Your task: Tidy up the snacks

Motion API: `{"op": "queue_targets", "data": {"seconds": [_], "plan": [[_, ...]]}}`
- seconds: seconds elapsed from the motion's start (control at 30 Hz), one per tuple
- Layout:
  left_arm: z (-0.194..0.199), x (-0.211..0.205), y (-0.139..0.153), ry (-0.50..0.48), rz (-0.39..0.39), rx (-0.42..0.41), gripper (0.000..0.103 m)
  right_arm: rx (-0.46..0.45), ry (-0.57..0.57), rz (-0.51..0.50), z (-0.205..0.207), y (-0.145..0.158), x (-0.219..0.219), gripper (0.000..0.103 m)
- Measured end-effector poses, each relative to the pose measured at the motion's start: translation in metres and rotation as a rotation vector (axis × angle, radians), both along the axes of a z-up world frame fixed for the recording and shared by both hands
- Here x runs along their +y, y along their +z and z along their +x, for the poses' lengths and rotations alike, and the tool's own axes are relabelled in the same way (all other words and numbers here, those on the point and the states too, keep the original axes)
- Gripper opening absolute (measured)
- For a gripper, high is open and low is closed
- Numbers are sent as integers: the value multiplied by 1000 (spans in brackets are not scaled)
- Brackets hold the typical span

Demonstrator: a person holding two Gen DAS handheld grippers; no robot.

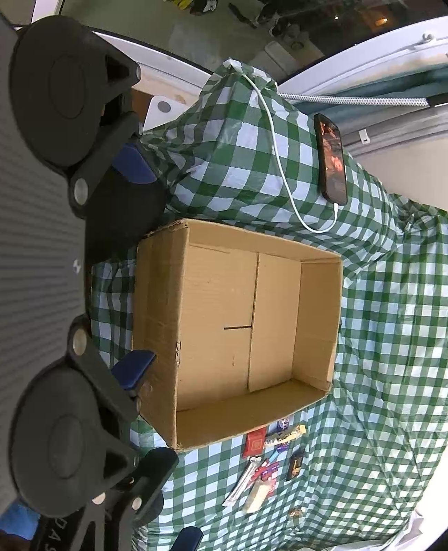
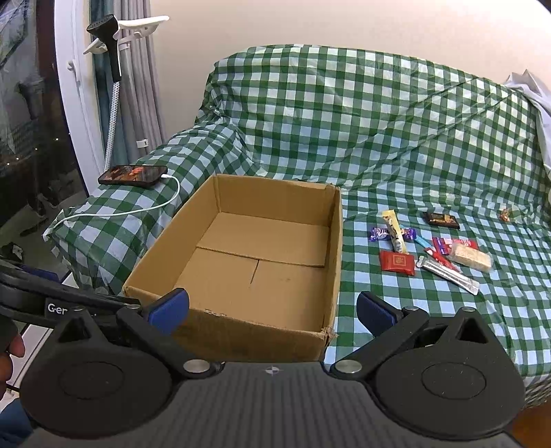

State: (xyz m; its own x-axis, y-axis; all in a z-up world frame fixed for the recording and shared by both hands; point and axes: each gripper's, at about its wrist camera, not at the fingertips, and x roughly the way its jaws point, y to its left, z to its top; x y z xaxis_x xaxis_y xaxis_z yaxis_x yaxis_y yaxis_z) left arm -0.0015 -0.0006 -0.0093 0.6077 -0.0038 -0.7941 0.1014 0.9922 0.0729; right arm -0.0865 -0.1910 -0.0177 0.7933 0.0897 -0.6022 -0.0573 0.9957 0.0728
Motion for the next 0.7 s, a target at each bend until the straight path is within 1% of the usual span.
{"op": "queue_targets", "data": {"seconds": [0.17,0.3,0.37,0.4,0.5,0.57,0.6,0.7], "plan": [[4,-4,-5,-17,0,9,103,19,-9,16,7,-5,-6,103],[7,-7,-7,-41,-31,5,103,30,-26,20,10,-12,-10,103],[10,-10,-6,-54,-34,-3,103,35,-37,33,12,-15,-16,103],[10,-12,-6,-61,-42,-10,103,36,-46,36,13,-17,-18,102],[15,-22,-5,-77,-35,-18,103,42,-71,55,17,-21,-28,103],[18,-31,-5,-92,-29,-14,103,43,-90,65,18,-24,-35,103],[20,-34,-3,-107,-41,-8,103,43,-104,73,19,-25,-41,103],[26,-51,-1,-140,-32,-1,103,34,-154,88,19,-28,-57,103]]}}
